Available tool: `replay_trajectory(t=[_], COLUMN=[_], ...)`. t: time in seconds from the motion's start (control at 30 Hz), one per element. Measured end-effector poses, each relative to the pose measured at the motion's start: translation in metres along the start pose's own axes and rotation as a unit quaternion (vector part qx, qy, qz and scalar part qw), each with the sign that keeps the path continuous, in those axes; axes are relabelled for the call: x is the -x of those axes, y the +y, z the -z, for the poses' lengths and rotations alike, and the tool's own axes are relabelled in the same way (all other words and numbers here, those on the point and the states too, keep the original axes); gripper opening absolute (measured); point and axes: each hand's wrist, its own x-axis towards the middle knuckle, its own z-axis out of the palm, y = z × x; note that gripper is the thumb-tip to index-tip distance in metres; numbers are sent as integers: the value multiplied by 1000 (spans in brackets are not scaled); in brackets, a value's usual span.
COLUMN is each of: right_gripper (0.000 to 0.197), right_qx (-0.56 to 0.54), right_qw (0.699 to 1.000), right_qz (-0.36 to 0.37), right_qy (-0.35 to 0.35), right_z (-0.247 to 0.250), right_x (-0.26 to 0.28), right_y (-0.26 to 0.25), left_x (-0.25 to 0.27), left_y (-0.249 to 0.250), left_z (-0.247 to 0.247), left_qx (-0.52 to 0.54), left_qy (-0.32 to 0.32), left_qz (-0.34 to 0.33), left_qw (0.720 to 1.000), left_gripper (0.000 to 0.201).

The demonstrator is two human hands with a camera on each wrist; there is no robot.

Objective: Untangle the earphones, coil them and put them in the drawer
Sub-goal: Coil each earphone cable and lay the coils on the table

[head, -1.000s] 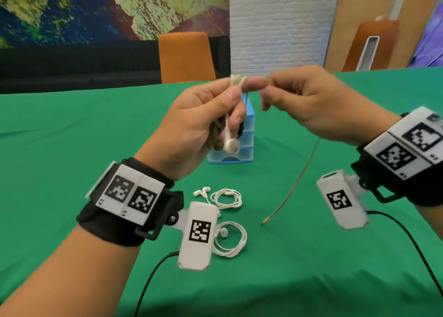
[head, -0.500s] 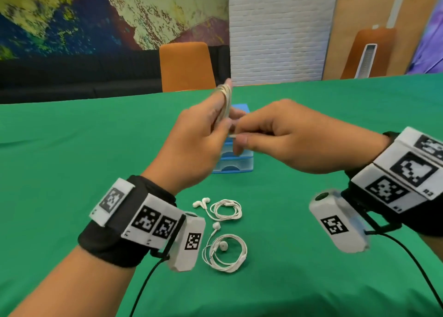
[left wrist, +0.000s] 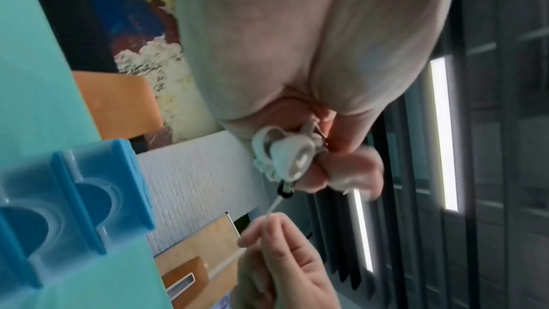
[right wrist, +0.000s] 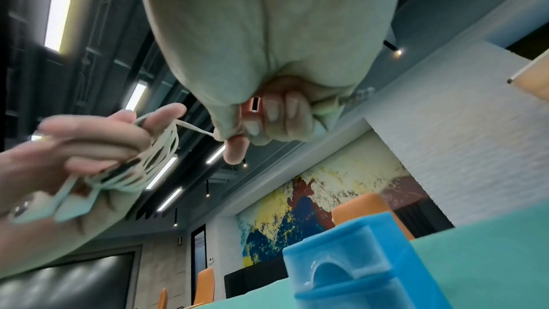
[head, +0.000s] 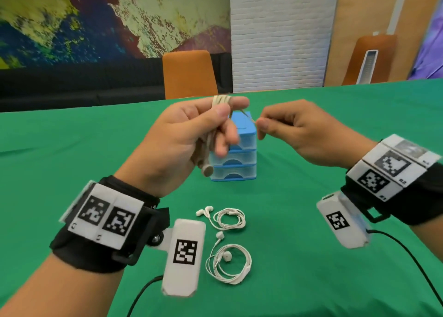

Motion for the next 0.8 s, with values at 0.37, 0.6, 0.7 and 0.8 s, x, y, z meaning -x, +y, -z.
replay_trajectory(t=[0.37,0.6,0.7,0.8], right_gripper=[12,44,54,32], right_qx=[-3,-162,-278,-311], right_qw=[999,982,956,948], right_qz=[-32,-95,-79,-53], right_qy=[-15,-34,-42,-49], right_z=[-29,-31,-27,-30], right_x=[2,2,2,1], right_y=[-3,-15,-22,-27], left_x=[-3,-2,1,2], left_y=[-19,-22,-20,-21], left_z=[-6,-7,-5,-4], left_qx=[72,111,140,154], left_qy=[66,103,89,60], left_qz=[-38,-32,-11,9], left_qw=[994,988,986,986], left_gripper=[28,28,24,27])
